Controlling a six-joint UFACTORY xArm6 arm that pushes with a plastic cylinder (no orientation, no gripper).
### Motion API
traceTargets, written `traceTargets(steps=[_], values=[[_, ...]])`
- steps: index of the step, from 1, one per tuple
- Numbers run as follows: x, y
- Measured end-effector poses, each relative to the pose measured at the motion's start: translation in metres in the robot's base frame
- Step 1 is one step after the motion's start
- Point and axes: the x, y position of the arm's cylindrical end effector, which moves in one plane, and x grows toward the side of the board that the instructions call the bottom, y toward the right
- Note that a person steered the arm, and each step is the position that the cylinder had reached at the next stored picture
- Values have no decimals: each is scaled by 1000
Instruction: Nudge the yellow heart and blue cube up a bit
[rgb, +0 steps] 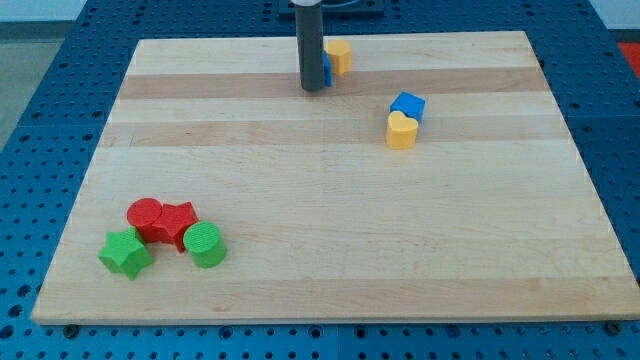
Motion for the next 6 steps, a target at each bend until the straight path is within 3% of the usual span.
traceTargets(steps=[2, 3, 5, 6], values=[[-10, 0], [17, 0], [111, 9], [145, 35]])
